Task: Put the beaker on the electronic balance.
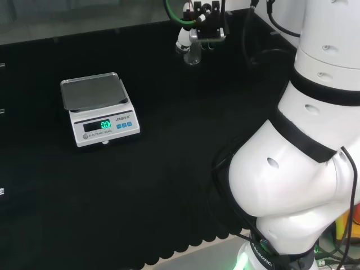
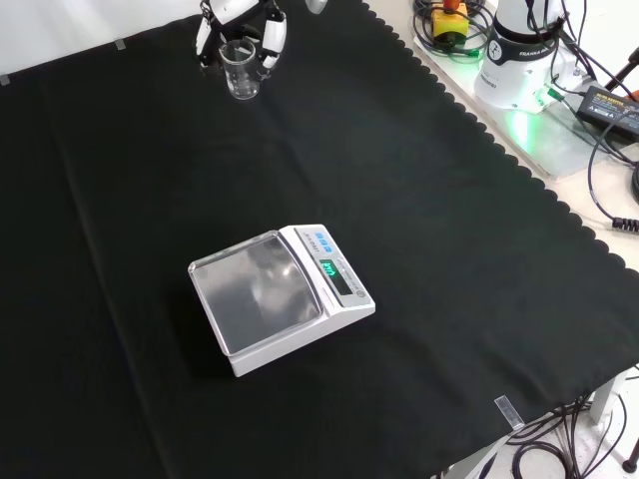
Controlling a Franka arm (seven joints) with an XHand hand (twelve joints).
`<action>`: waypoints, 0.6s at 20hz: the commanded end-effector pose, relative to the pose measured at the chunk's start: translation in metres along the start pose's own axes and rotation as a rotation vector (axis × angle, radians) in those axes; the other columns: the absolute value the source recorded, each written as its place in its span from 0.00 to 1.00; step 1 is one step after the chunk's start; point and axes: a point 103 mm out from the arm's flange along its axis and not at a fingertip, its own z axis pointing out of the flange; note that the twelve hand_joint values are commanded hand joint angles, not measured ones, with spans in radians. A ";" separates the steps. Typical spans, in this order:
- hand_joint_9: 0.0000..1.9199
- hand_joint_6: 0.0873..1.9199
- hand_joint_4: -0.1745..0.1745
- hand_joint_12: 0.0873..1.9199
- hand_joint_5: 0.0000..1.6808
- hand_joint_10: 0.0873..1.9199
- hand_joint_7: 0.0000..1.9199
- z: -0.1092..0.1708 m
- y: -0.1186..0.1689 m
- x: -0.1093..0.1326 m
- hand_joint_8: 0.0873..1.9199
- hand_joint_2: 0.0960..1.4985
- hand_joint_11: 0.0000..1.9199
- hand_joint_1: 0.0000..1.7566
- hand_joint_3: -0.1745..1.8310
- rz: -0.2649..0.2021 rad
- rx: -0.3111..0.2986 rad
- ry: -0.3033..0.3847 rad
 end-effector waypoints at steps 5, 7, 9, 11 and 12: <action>0.71 0.43 0.00 0.31 0.34 0.35 0.48 0.008 -0.002 0.058 0.48 0.52 0.79 0.66 0.40 -0.067 -0.004 -0.017; 0.71 0.43 0.00 0.31 0.34 0.36 0.48 0.007 0.000 0.065 0.48 0.52 0.79 0.66 0.40 -0.092 -0.004 -0.010; 0.71 0.44 0.00 0.31 0.34 0.36 0.48 0.007 0.003 0.074 0.48 0.52 0.79 0.66 0.40 -0.118 -0.004 0.002; 0.71 0.44 0.00 0.31 0.34 0.36 0.48 0.006 0.006 0.081 0.48 0.52 0.79 0.66 0.40 -0.145 -0.003 0.018; 0.71 0.44 0.00 0.31 0.34 0.36 0.48 0.006 0.007 0.085 0.48 0.52 0.79 0.66 0.40 -0.157 -0.005 0.026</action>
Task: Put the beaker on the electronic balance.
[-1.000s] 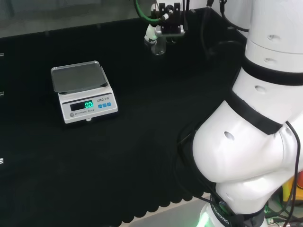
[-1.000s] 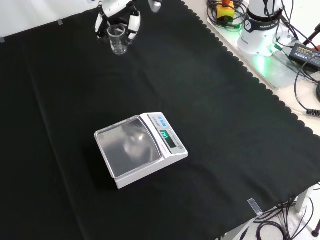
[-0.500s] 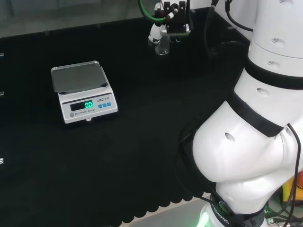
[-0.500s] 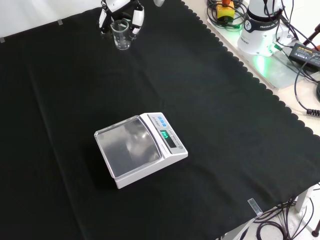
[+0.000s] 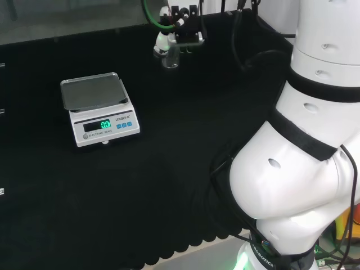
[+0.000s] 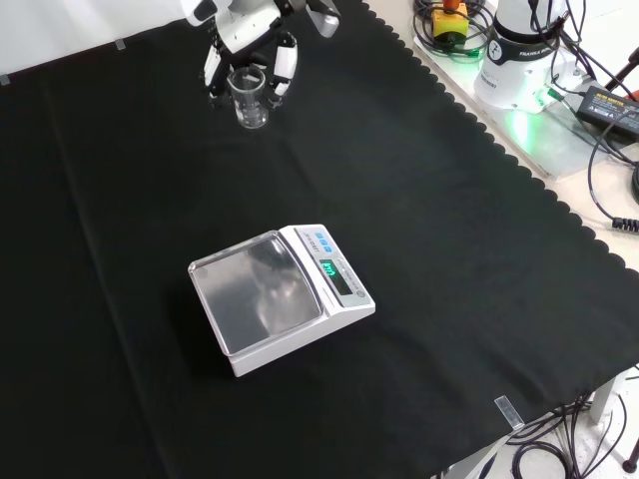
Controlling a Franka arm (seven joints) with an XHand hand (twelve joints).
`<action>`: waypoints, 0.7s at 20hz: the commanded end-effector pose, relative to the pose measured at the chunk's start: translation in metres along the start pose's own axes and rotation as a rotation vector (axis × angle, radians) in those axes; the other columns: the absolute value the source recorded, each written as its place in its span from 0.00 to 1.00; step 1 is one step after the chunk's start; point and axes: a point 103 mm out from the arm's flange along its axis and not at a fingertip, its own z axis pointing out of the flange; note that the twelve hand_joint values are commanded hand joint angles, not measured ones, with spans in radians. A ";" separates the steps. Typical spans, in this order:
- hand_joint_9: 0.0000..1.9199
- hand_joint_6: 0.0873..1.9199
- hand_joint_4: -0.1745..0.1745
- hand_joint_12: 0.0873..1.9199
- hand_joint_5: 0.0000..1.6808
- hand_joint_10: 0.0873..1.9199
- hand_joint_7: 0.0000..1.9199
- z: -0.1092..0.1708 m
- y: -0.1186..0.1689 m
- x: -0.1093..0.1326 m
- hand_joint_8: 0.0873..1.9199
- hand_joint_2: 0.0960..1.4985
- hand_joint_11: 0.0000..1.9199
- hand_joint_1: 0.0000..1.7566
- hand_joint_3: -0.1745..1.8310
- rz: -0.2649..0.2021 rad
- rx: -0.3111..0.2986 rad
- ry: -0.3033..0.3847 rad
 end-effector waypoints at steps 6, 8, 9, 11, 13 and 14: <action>0.71 0.44 0.00 0.31 0.34 0.36 0.48 0.002 0.022 0.046 0.48 0.52 0.79 0.66 0.40 -0.136 -0.016 0.061; 0.71 0.44 0.00 0.31 0.34 0.36 0.48 0.003 0.026 0.055 0.49 0.52 0.79 0.66 0.40 -0.153 -0.017 0.060; 0.71 0.44 0.00 0.31 0.34 0.36 0.48 0.004 0.028 0.059 0.49 0.52 0.79 0.66 0.40 -0.159 -0.017 0.058; 0.71 0.44 0.00 0.31 0.34 0.36 0.48 0.004 0.032 0.068 0.49 0.52 0.79 0.66 0.40 -0.171 -0.011 0.054; 0.71 0.44 0.00 0.31 0.34 0.36 0.48 0.004 0.037 0.078 0.49 0.52 0.79 0.66 0.40 -0.180 -0.008 0.046; 0.71 0.44 0.00 0.31 0.34 0.36 0.48 0.004 0.039 0.083 0.49 0.52 0.79 0.66 0.40 -0.186 -0.008 0.044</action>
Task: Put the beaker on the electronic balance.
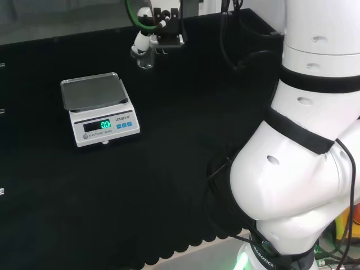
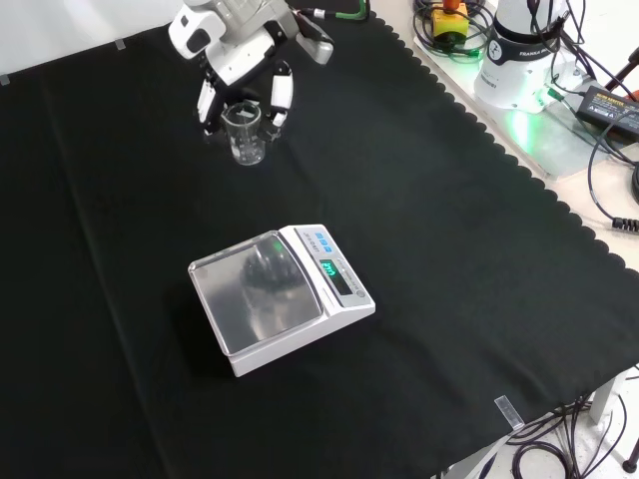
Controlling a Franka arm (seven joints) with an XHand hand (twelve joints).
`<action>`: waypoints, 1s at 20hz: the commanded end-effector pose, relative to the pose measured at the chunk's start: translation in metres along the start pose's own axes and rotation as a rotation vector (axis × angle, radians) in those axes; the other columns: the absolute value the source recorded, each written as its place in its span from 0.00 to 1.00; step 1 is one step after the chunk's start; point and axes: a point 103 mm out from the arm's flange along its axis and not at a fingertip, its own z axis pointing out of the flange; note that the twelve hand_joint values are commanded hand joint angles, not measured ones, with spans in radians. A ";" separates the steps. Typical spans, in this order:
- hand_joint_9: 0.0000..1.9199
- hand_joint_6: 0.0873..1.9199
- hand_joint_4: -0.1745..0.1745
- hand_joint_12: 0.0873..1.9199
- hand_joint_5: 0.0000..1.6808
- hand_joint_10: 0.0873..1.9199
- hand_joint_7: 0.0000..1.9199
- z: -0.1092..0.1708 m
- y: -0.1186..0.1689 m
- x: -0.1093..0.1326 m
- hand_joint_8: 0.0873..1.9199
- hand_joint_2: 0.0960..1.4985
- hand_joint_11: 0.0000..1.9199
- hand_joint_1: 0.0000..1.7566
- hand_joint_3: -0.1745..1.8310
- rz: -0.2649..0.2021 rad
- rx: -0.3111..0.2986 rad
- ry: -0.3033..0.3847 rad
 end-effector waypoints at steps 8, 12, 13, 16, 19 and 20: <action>0.71 0.44 0.00 0.31 0.34 0.36 0.48 0.015 0.038 0.072 0.49 0.52 0.79 0.66 0.41 -0.107 0.022 -0.024; 0.71 0.44 0.00 0.31 0.34 0.36 0.48 0.022 0.047 0.089 0.49 0.52 0.79 0.66 0.41 -0.137 0.026 -0.029; 0.71 0.44 0.00 0.31 0.34 0.36 0.48 0.024 0.049 0.093 0.49 0.52 0.79 0.66 0.41 -0.144 0.027 -0.028; 0.71 0.44 0.00 0.31 0.34 0.36 0.48 0.030 0.054 0.102 0.49 0.52 0.79 0.66 0.41 -0.157 0.025 -0.026; 0.71 0.44 0.00 0.31 0.34 0.36 0.48 0.038 0.060 0.112 0.49 0.52 0.79 0.66 0.41 -0.166 0.028 -0.028; 0.71 0.44 0.00 0.31 0.34 0.36 0.48 0.041 0.061 0.115 0.49 0.52 0.79 0.66 0.41 -0.168 0.027 -0.031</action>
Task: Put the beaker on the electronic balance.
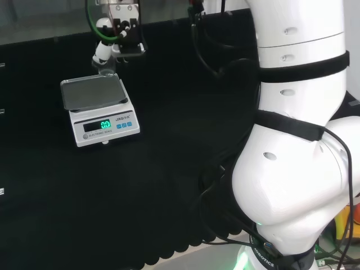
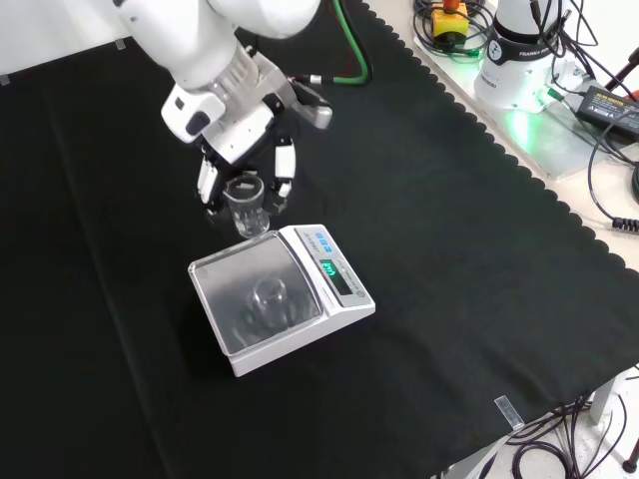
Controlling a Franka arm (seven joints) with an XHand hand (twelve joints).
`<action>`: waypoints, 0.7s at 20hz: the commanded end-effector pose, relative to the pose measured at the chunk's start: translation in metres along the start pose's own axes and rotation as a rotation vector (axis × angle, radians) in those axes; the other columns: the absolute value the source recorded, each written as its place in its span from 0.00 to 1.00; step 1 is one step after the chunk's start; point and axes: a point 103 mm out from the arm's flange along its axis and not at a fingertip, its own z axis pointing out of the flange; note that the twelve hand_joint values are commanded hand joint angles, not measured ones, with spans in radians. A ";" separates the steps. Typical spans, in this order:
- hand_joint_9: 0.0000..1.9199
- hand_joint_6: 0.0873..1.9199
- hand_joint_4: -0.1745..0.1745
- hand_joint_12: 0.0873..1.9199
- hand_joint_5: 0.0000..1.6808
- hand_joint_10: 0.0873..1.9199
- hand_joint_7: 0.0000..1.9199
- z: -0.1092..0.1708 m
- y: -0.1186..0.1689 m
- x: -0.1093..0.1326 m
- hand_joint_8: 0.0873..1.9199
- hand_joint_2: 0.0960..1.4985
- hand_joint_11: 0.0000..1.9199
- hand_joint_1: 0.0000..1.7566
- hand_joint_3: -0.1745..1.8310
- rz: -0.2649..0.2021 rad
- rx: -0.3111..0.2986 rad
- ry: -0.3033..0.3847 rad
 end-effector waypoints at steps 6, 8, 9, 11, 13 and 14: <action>0.71 0.44 0.00 0.31 0.34 0.36 0.48 0.021 0.015 0.022 0.49 0.51 0.79 0.66 0.41 -0.029 -0.008 -0.013; 0.71 0.44 0.00 0.31 0.34 0.37 0.48 0.030 0.020 0.030 0.49 0.51 0.79 0.67 0.41 -0.026 -0.012 -0.025; 0.71 0.44 0.00 0.31 0.34 0.37 0.48 0.035 0.023 0.034 0.49 0.51 0.79 0.67 0.41 -0.025 -0.015 -0.030; 0.71 0.44 0.00 0.31 0.34 0.37 0.48 0.042 0.028 0.040 0.49 0.51 0.79 0.67 0.41 -0.027 -0.025 -0.034; 0.71 0.44 0.00 0.31 0.34 0.37 0.49 0.043 0.028 0.039 0.49 0.51 0.78 0.67 0.41 -0.043 -0.032 -0.018; 0.72 0.44 0.00 0.31 0.34 0.37 0.49 0.043 0.028 0.038 0.49 0.51 0.78 0.67 0.41 -0.045 -0.032 -0.017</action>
